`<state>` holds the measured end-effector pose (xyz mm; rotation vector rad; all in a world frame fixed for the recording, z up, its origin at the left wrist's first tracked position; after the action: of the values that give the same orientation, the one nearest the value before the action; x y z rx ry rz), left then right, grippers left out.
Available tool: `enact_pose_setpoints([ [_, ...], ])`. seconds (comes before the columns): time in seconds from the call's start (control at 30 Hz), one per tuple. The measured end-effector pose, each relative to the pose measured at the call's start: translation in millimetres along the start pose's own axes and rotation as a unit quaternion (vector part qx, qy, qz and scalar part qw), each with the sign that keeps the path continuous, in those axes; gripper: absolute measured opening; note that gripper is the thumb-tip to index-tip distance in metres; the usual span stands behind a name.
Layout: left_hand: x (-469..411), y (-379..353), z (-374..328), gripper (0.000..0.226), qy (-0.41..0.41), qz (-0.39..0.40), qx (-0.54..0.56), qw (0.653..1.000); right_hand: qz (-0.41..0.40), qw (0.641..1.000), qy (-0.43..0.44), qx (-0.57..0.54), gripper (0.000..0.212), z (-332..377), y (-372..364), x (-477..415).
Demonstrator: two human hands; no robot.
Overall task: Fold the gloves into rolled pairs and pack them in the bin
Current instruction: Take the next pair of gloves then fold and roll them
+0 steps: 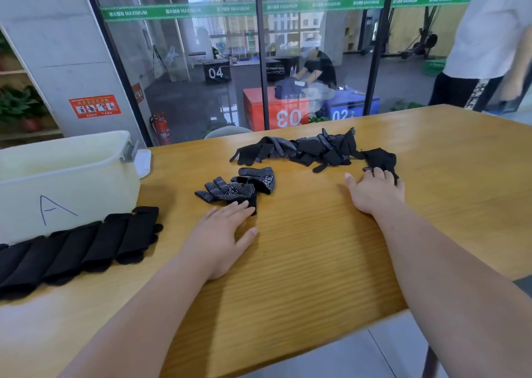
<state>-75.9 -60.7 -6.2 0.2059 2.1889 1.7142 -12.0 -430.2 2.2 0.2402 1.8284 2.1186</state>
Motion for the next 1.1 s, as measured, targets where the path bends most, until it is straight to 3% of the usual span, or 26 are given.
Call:
enact_pose_setpoints([
  [0.37, 0, -2, 1, 0.062, 0.004, -0.007, 0.007, 1.000, -0.076, 0.985, 0.121, 0.099, 0.073, 46, -3, 37],
  [0.67, 1, 6, -5, 0.061, 0.020, 0.008, -0.033, 0.999, -0.102, 0.971, 0.207, 0.059, 0.056, 115, -3, 119],
  [0.87, 15, 21, -6, 0.055, 0.026, -0.005, -0.059, 0.998, -0.161, 0.936, 0.297, 0.098, 0.044, 127, 0, 153],
  [1.0, 43, 24, -7, 0.046, 0.024, -0.077, -0.052, 0.995, -0.222, 0.921, 0.315, -0.065, 0.032, 118, 0, 148],
  [1.1, 54, 18, -2, 0.047, 0.026, -0.126, -0.045, 0.991, -0.179, 0.940, 0.265, -0.118, 0.043, 111, 1, 141],
])
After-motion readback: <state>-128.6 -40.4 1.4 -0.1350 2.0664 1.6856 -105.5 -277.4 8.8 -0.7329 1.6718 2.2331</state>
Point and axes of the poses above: each hand's wrist, its own x-axis away from the middle knuckle, its own y-axis out of the back of the hand, z = x × y, the point moved 1 cm from there along -x, towards the middle knuckle, and after that the axes turned 5 degrees about y, right-handed, at the moved point
